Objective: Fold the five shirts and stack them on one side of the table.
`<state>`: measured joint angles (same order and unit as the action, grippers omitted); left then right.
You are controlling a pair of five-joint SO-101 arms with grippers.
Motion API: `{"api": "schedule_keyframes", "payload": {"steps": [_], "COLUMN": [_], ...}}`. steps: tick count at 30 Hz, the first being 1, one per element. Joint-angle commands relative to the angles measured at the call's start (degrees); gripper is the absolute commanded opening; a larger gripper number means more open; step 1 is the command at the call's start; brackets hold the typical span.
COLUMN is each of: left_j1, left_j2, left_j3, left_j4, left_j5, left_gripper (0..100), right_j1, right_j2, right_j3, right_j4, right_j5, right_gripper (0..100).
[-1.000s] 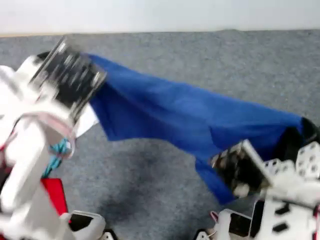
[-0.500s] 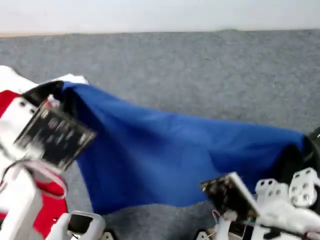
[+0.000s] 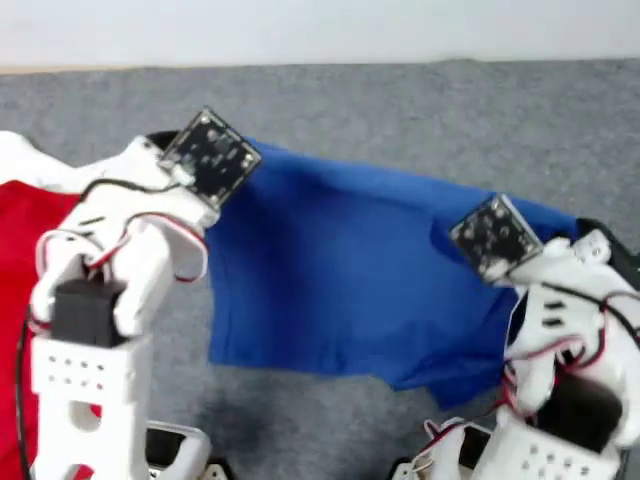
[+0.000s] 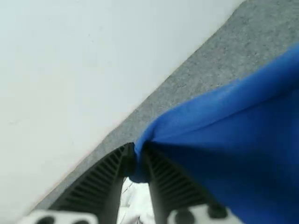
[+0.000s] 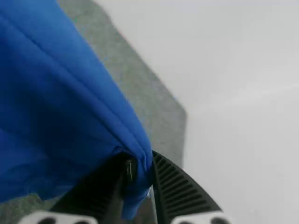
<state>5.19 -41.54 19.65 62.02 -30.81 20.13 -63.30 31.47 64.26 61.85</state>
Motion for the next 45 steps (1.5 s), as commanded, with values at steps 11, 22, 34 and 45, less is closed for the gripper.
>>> {"api": "schedule_keyframes", "payload": {"steps": [11,22,34,45], "left_j1": [-0.5,-0.6,-0.6,-0.4], "left_j2": [13.2,40.8,69.5,93.2], "left_j3": [7.7,-16.4,-48.7,-78.5], "left_j4": [-25.6,-26.8,-26.8,-26.9], "left_j5": [3.3,6.2,7.4,7.0], "left_gripper": [0,0,0,0], "right_j1": [-3.6,-5.2,-5.3,-5.8], "right_j2": [22.1,40.7,76.7,99.7], "right_j3": [0.7,-7.9,-47.4,-74.9], "right_j4": [-14.9,-23.3,-21.3,-15.0], "right_j5": [-14.2,-17.9,-25.3,-26.3], "right_gripper": [1.1,1.1,1.1,1.1]}}
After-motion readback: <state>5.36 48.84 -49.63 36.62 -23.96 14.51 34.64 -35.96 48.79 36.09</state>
